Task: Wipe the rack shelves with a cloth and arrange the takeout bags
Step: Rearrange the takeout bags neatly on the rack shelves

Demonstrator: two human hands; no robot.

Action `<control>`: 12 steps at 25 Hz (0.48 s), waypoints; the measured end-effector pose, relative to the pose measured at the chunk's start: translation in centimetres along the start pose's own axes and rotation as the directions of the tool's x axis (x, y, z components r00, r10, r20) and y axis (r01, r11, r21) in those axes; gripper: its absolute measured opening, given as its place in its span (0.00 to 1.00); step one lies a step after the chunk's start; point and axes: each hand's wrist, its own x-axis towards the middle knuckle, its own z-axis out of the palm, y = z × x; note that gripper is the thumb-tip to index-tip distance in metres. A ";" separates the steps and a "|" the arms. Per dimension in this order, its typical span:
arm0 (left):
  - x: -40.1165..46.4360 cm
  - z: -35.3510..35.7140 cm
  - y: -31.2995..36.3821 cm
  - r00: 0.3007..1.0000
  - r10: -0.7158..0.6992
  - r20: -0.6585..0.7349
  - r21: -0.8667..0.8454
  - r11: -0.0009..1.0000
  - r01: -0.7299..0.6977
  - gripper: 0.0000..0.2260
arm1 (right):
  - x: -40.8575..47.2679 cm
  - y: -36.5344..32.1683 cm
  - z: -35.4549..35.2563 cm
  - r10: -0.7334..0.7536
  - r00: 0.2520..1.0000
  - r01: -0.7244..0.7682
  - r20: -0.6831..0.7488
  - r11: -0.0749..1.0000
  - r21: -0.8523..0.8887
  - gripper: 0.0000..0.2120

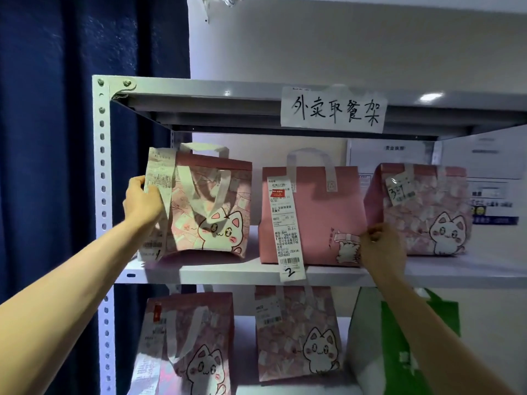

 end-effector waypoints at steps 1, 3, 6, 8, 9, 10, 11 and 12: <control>-0.3 -0.1 0.1 1.000 0.022 0.004 0.005 1.000 -0.022 0.17 | -0.1 0.0 0.0 0.000 1.000 0.000 0.003 1.000 0.007 0.04; -1.0 -0.4 0.6 0.995 0.095 -0.010 0.051 0.994 -0.094 0.22 | 0.0 0.0 -0.1 0.001 1.000 -0.001 0.003 1.000 0.019 0.03; -3.2 -1.2 1.5 0.925 0.370 -0.089 0.267 0.903 -0.336 0.26 | -0.2 -0.1 0.2 -0.005 1.000 0.005 0.003 1.000 0.030 0.02; -5.7 -1.5 1.8 0.784 0.616 -0.073 0.402 0.738 -0.542 0.27 | -0.3 -0.1 0.4 -0.009 1.000 0.009 0.002 1.000 0.027 0.02; -7.3 -1.2 1.6 0.714 0.699 -0.028 0.451 0.646 -0.615 0.26 | -0.3 0.0 0.5 -0.004 1.000 0.004 0.002 1.000 0.025 0.02; -9.1 -0.8 0.9 0.661 0.749 0.046 0.484 0.562 -0.671 0.24 | -0.3 0.0 0.6 0.003 1.000 -0.003 0.003 1.000 0.025 0.02; -10.8 -0.3 0.1 0.628 0.765 0.142 0.492 0.496 -0.716 0.23 | -0.3 0.0 0.7 0.010 1.000 -0.010 0.006 1.000 0.024 0.03; -12.4 0.3 -1.0 0.622 0.743 0.245 0.485 0.462 -0.743 0.22 | -0.3 0.1 0.8 0.014 1.000 -0.014 0.012 1.000 0.027 0.03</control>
